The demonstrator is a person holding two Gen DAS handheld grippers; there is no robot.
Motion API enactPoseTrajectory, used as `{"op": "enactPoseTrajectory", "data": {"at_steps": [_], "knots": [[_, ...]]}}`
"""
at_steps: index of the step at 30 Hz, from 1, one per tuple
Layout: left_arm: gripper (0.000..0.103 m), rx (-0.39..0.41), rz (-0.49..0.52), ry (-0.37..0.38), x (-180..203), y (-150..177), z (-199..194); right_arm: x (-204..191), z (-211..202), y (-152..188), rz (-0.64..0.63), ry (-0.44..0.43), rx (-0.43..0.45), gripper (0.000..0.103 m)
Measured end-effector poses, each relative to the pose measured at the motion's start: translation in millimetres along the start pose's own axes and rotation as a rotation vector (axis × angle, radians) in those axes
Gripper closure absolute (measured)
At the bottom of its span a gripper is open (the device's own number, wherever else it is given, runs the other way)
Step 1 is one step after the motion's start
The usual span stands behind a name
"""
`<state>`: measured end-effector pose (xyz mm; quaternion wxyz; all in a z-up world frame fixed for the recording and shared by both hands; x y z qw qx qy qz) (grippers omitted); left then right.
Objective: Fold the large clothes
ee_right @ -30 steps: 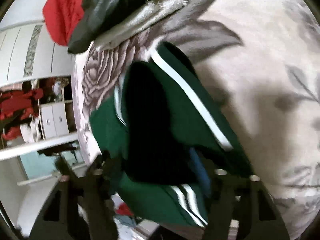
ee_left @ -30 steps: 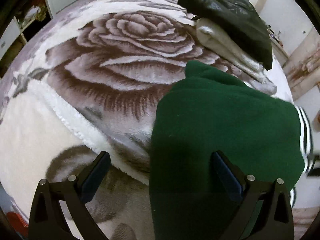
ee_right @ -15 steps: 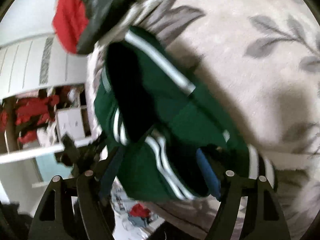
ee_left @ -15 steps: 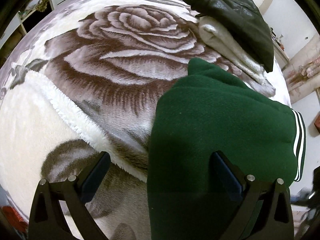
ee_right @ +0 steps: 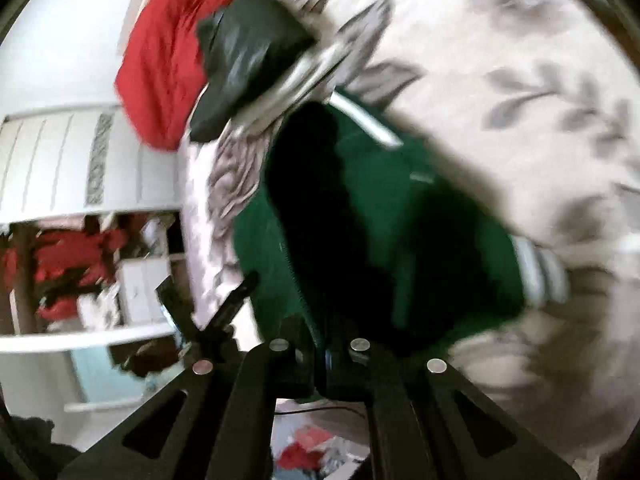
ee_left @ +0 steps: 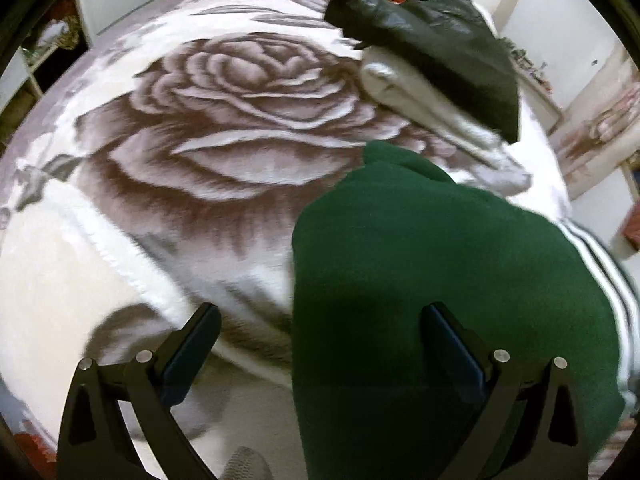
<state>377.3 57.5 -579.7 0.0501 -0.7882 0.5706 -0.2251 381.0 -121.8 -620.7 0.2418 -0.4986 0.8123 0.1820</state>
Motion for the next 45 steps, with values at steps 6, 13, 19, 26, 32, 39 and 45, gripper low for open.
{"op": "enactPoseTrajectory", "data": {"at_steps": [6,13,19,26,32,39,45], "knots": [[0.0,-0.04,0.045,0.007,12,-4,30,95,47,-10,0.05,0.28,-0.046,0.101],[0.0,-0.056,0.049,0.001,3,-2,30,76,58,-25,-0.044,0.297,-0.184,0.076],[0.0,-0.058,0.025,0.002,3,0,29,24,58,-86,-0.143,0.161,-0.09,0.032],[0.0,-0.058,0.023,0.006,3,-2,25,-22,140,-124,-0.246,0.095,-0.168,0.1],[0.0,-0.038,-0.032,0.104,5,-9,19,-79,76,-147,-0.286,0.094,0.063,0.101],[0.0,-0.068,-0.003,0.059,3,-8,28,3,142,-148,-0.213,0.343,-0.135,0.099],[0.0,-0.067,-0.028,0.065,-6,0,21,7,76,-113,-0.149,0.184,-0.148,0.037]]}}
Point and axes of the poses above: each gripper's, at about its wrist camera, not at the fingertips, and z roughly the way its jaws point, x to its right, y to its underside, the point moved 8 cm from there along z, roughly the way its jaws point, and after that the axes turned 6 degrees about y, right-handed, at the moved point
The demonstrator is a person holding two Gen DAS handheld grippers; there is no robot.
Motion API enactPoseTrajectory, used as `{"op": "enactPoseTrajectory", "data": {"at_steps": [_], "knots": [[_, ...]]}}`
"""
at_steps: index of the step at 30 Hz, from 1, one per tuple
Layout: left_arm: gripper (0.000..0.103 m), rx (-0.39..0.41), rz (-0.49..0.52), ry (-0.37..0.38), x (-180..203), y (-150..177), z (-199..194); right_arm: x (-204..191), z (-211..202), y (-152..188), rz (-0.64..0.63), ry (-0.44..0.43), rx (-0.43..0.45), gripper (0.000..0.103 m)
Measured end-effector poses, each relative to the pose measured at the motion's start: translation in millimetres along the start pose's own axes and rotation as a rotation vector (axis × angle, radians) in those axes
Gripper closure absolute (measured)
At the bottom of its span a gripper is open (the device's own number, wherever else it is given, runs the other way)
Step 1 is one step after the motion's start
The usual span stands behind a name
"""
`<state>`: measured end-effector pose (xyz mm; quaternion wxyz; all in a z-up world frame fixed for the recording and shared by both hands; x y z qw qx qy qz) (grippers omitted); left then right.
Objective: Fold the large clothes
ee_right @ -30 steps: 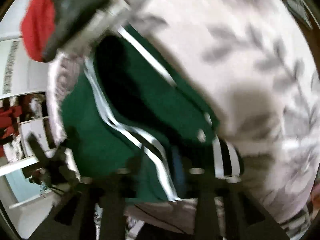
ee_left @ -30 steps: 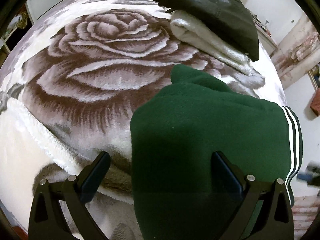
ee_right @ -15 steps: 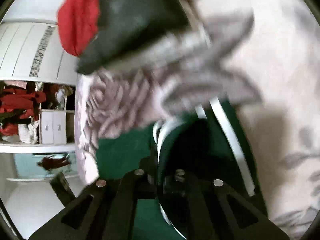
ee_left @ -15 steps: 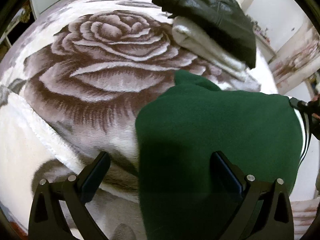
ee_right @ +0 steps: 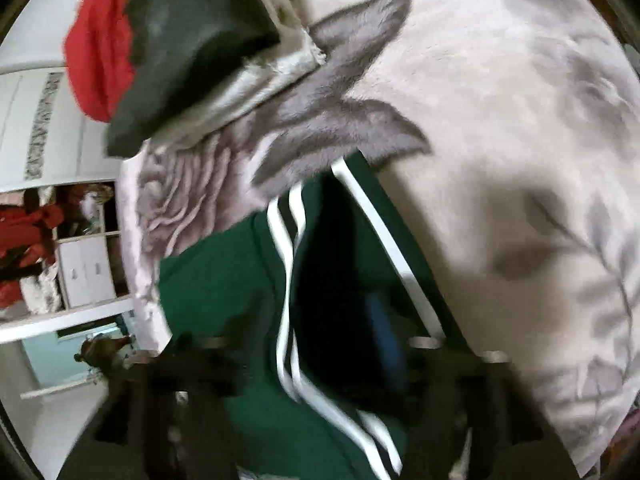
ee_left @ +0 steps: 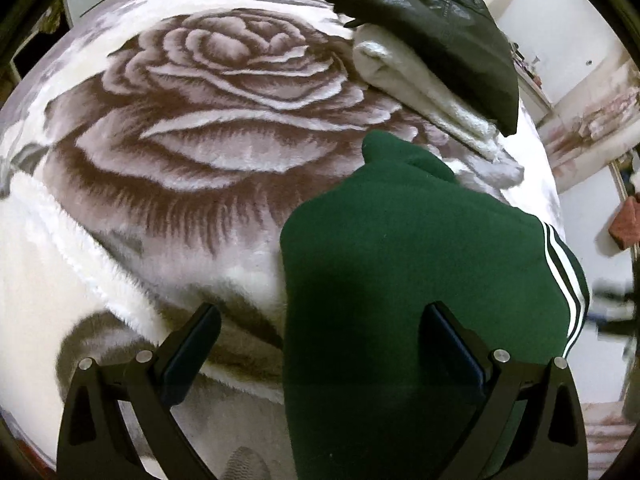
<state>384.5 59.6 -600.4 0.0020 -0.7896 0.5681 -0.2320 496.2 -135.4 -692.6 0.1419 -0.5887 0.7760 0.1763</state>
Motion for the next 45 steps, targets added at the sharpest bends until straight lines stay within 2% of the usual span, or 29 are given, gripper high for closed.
{"op": "enactPoseTrajectory", "data": {"at_steps": [3,5,7,8,10,11,13,15,18,21,25,27,30,32,34,36,38,39,41,43,45], "knots": [[0.0,0.002,-0.01,-0.004,0,6,-4,19,-4,45,-0.021,0.048,-0.068,0.036],[0.0,0.0,-0.009,-0.009,2,11,-7,38,15,80,-0.027,0.079,-0.147,0.036],[0.0,-0.008,-0.004,-0.018,2,16,-10,48,39,109,-0.01,0.057,-0.22,0.039],[0.0,-0.011,0.002,-0.025,2,18,-13,49,46,119,-0.006,0.051,-0.211,0.061],[0.0,-0.017,0.025,-0.048,0,23,-20,46,52,132,0.006,0.067,-0.2,0.09],[0.0,-0.014,0.032,-0.056,-1,25,-24,41,45,134,0.033,0.056,-0.162,0.09],[0.0,-0.016,0.039,-0.055,-4,31,-33,35,23,133,0.038,0.088,-0.089,0.092],[0.0,-0.023,0.019,-0.024,-4,37,-38,33,-9,131,0.081,0.098,-0.01,0.101],[0.0,-0.04,-0.005,0.009,4,42,-34,36,-35,126,0.089,0.122,0.049,0.101],[0.0,-0.044,0.022,0.007,15,41,-23,61,-17,120,0.105,0.199,0.025,0.101],[0.0,-0.065,0.053,0.003,21,45,-14,97,53,116,0.118,0.279,-0.051,0.101],[0.0,-0.058,0.058,-0.003,19,46,-19,90,62,111,0.048,0.311,-0.083,0.101],[0.0,-0.05,0.028,-0.01,9,51,-27,79,45,111,0.037,0.254,-0.145,0.084],[0.0,-0.045,-0.034,0.014,-2,56,-32,74,22,104,0.018,0.232,-0.124,0.041],[0.0,-0.046,-0.086,0.058,-8,62,-31,63,5,90,-0.027,0.178,-0.058,0.022],[0.0,-0.048,-0.128,0.103,-9,65,-27,52,4,73,-0.095,0.146,-0.017,0.019],[0.0,-0.056,-0.158,0.165,-7,67,-21,41,20,54,-0.212,0.126,-0.024,0.015],[0.0,-0.06,-0.169,0.197,-6,68,-17,41,33,44,-0.268,0.138,-0.042,0.014],[0.0,-0.081,-0.19,0.284,-1,70,-7,54,60,29,-0.315,0.145,-0.099,0.003],[0.0,-0.105,-0.217,0.359,1,71,6,64,81,18,-0.325,0.085,-0.165,0.0],[0.0,-0.115,-0.243,0.422,2,69,17,72,100,14,-0.314,-0.02,-0.258,0.0]]}}
Point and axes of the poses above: each gripper's, at about its wrist camera, not at the fingertips, and z roughly the way its jaws point, x to its right, y to its underside, the point moved 8 cm from there along z, roughly the way its jaws point, and after that the axes turned 6 degrees about y, right-handed, at the moved point
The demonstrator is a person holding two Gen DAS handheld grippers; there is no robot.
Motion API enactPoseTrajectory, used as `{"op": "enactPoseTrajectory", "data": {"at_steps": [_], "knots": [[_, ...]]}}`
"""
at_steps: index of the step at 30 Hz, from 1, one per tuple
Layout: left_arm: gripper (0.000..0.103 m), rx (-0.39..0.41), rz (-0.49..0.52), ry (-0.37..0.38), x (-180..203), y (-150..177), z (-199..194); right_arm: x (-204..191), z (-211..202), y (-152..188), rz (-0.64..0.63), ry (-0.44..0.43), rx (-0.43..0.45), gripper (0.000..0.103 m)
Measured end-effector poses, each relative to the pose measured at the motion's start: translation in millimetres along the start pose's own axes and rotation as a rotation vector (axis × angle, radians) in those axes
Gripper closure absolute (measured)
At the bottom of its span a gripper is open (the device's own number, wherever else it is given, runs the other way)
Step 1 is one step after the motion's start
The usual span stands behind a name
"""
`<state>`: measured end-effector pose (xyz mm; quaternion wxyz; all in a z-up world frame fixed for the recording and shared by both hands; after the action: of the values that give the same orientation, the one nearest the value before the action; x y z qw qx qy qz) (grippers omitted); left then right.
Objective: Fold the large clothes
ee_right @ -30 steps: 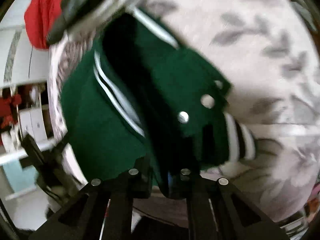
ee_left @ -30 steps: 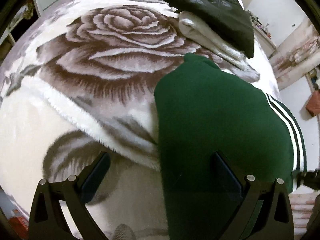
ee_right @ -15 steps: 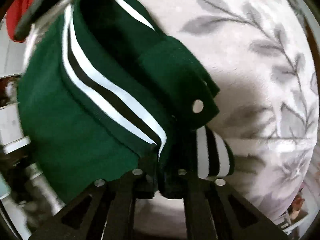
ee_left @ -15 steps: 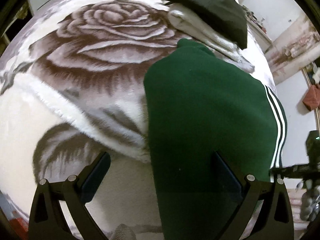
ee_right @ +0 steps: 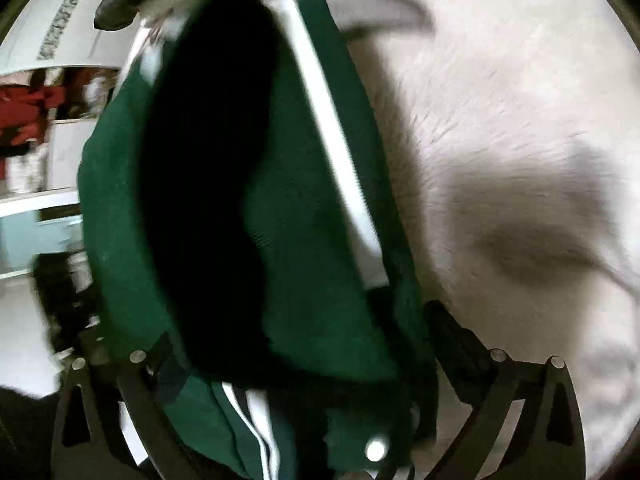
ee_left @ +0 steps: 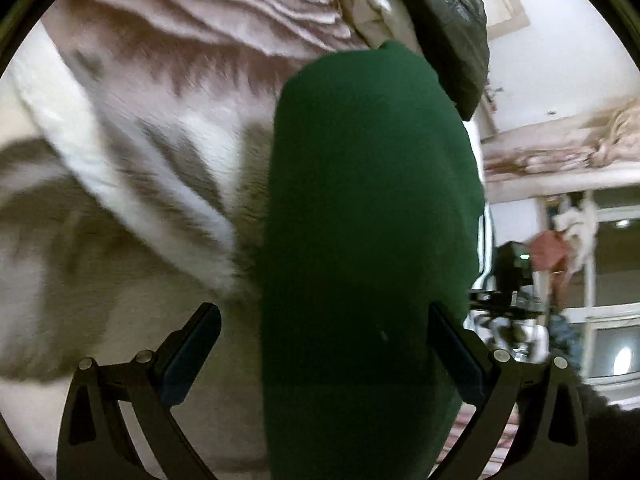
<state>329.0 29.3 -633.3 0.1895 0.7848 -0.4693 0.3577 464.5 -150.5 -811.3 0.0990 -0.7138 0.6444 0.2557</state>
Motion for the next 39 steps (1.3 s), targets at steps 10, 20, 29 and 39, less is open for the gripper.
{"op": "enactPoseTrajectory", "data": {"at_steps": [10,20,29,39], "knots": [[0.033,0.051,0.025,0.116,9,-31,0,-28,29,-17,0.037,-0.36,-0.104,0.001],[0.035,-0.023,0.131,0.127,49,-56,-20,-54,-28,6,0.129,-0.449,0.127,0.051],[0.037,0.011,0.309,0.166,152,-141,-53,-48,-141,25,0.188,-0.525,0.283,0.054],[0.037,0.079,0.375,0.198,235,-335,-35,-42,-305,-103,0.149,-0.502,0.439,0.054]]}}
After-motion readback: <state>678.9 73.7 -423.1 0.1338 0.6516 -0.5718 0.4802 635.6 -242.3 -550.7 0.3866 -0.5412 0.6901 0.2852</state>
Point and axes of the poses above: each gripper's, at about its wrist camera, not at the fingertips, and z roughly the way its jaws point, x to its right, y to its underside, the point moved 8 cm from there along z, roughly the way its jaws point, and after that the axes turned 6 degrees about y, right-handed, at the moved point
